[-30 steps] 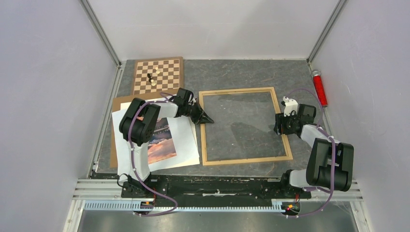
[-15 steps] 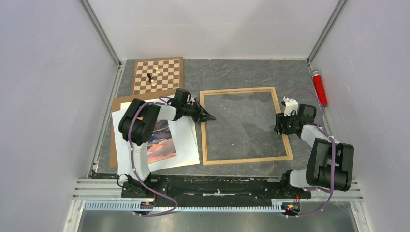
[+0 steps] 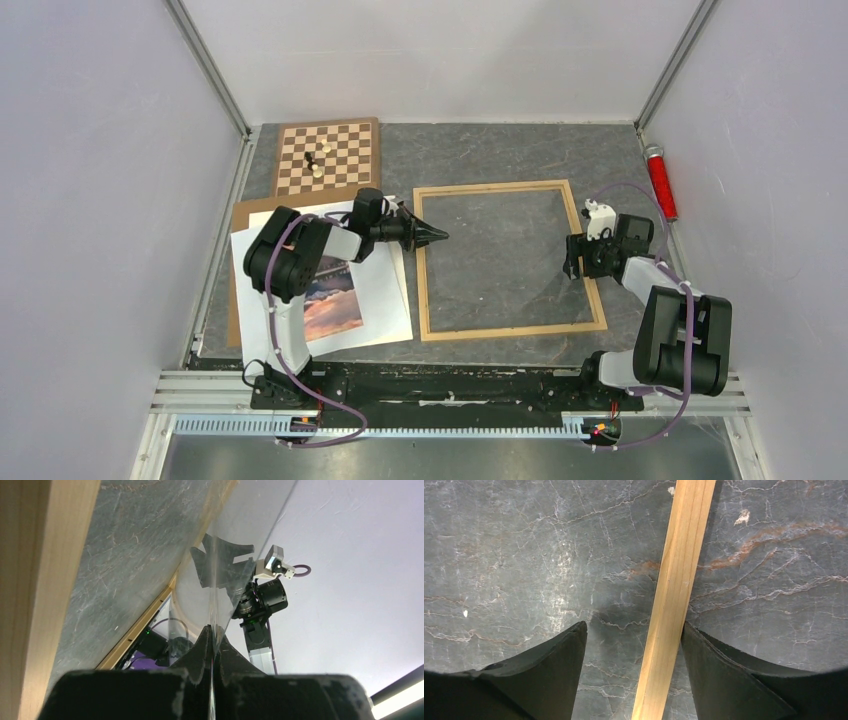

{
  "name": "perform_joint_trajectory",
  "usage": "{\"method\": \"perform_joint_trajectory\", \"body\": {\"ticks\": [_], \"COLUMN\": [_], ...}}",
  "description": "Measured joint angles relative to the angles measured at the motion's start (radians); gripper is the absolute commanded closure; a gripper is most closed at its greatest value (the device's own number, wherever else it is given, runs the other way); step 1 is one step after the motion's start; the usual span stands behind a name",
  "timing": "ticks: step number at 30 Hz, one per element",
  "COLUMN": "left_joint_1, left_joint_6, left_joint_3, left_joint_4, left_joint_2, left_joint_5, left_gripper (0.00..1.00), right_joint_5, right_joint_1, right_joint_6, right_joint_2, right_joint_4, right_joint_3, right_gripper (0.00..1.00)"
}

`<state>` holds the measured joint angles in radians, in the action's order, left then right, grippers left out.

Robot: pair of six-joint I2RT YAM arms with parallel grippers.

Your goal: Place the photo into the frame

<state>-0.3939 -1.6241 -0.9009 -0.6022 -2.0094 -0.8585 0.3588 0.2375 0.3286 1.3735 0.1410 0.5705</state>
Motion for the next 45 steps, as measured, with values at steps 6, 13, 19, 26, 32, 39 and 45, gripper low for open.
{"method": "perform_joint_trajectory", "body": {"ticks": [6,13,19,26,32,39,45], "left_joint_1": [0.000,0.000,-0.004,-0.006,-0.007,-0.008,-0.014], "left_joint_6": [-0.029,-0.021,-0.027,-0.088,-0.099,-0.099,-0.097], "left_joint_3": [0.018,0.019,0.027,0.047,0.057,0.057,0.056], "left_joint_4": [-0.033,-0.023,-0.042,-0.113,-0.111,-0.102,-0.090], "left_joint_2": [0.008,0.009,0.009,0.010,0.025,0.034,0.034], "left_joint_5": [0.001,0.001,0.002,0.003,0.003,0.002,0.002], "left_gripper": [0.98,0.98,0.98,0.98,0.98,0.98,0.98], "right_joint_5": [0.002,0.003,0.010,0.018,0.056,0.107,0.143], "right_joint_1": [0.000,0.001,0.006,0.018,0.058,0.092,0.122], "right_joint_6": [-0.006,-0.008,-0.008,-0.016,-0.032,-0.054,-0.071], "right_joint_2": [0.000,0.000,0.000,0.000,0.000,0.000,0.000], "right_joint_4": [0.039,0.051,0.056,0.056,0.076,0.095,0.106], "right_joint_3": [0.021,0.026,0.026,0.026,0.050,0.091,0.105], "right_gripper": [0.27,0.26,0.26,0.25,0.22,0.21,0.21]}}
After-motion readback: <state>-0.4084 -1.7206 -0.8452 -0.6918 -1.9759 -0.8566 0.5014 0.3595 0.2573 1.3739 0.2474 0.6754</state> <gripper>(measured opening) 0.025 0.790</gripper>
